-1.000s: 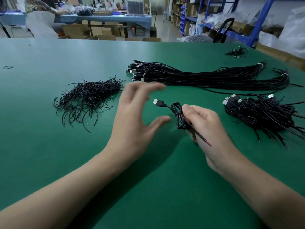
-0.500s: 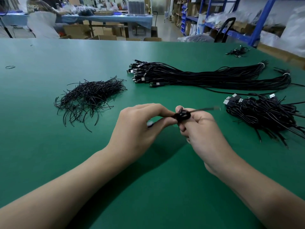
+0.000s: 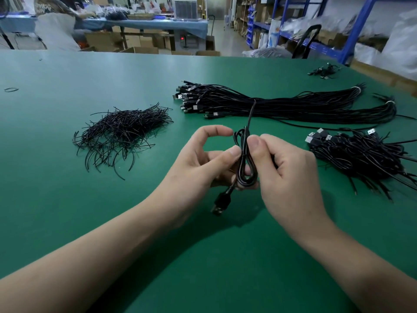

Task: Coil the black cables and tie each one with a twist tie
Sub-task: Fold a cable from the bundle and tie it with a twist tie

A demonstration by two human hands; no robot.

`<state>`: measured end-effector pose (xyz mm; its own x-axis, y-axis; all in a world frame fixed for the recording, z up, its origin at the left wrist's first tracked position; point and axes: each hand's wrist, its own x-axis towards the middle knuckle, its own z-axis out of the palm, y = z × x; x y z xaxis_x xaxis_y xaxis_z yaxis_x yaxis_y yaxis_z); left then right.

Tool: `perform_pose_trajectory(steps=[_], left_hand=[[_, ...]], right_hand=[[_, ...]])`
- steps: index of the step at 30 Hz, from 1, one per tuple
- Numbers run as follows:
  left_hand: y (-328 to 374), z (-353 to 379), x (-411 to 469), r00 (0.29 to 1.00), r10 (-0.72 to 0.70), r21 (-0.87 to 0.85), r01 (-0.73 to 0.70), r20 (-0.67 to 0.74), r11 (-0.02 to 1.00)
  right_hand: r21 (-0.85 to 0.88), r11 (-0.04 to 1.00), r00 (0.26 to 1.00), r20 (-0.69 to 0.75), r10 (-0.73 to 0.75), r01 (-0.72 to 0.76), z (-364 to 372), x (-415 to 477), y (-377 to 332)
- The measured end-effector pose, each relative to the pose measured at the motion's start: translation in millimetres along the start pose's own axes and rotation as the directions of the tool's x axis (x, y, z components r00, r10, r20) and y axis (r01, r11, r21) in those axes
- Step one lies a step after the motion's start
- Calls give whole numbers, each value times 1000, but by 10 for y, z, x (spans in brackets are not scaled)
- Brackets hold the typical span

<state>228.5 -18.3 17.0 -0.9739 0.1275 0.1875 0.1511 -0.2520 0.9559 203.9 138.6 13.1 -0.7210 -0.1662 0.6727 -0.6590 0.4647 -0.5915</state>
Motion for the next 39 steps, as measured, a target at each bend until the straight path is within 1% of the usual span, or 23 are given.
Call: perform_pose_trajectory(steps=[2,3,5,7,8,9,12,16,18,20,23,24,25,27,28,30,32,35,39], left_hand=[[-30,-59,-7,994,112,174,-113,16,978],[-38,-90,-7,987,162,280,-162,22,946],[-50,-137,8,967,252,502,-236,38,832],[-52,-148,23,943,319,674,-295,93,677],[-56,-145,28,932,345,720,-313,108,620],[-60,-143,29,924,366,739,-321,109,592],[-67,-152,20,896,426,762,-361,123,538],[-58,-139,7,863,477,816,-392,165,426],[-56,-136,3,858,484,822,-396,172,410],[-51,-141,8,860,486,823,-387,158,415],[-41,-129,17,872,474,798,-369,121,477],[-42,-124,22,884,456,778,-359,106,516],[-48,-118,23,905,418,746,-330,76,578],[-70,-91,20,958,287,648,-220,2,729],[-77,-78,21,974,227,601,-168,-23,781],[-91,-71,28,989,138,505,-95,-48,858],[-89,-54,29,998,44,361,-27,-40,932],[-93,-37,32,997,-72,164,65,37,984],[-83,-49,41,971,-208,-27,213,114,977]], right_hand=[[130,980,988,64,141,-148,36,26,55],[189,953,969,122,214,-235,50,37,79],[292,872,913,234,334,-393,83,39,121],[324,816,871,288,397,-479,106,19,133],[314,805,858,297,420,-503,115,9,140],[297,804,849,302,433,-516,121,0,147],[260,814,840,332,429,-519,125,-1,137],[294,803,843,335,421,-518,114,-14,104],[291,815,854,320,410,-501,116,-13,82],[262,835,863,303,405,-484,119,-3,67],[250,875,900,253,355,-415,107,9,36],[245,889,914,232,334,-387,101,8,29],[240,902,926,211,312,-358,97,3,27],[218,932,951,172,257,-291,82,-7,36],[190,950,963,151,223,-249,74,-11,37],[144,975,981,115,155,-171,54,-15,25],[131,984,990,89,108,-119,32,-14,13],[87,994,996,62,62,-68,32,-18,13],[13,1000,999,37,-18,18,30,-33,-10]])
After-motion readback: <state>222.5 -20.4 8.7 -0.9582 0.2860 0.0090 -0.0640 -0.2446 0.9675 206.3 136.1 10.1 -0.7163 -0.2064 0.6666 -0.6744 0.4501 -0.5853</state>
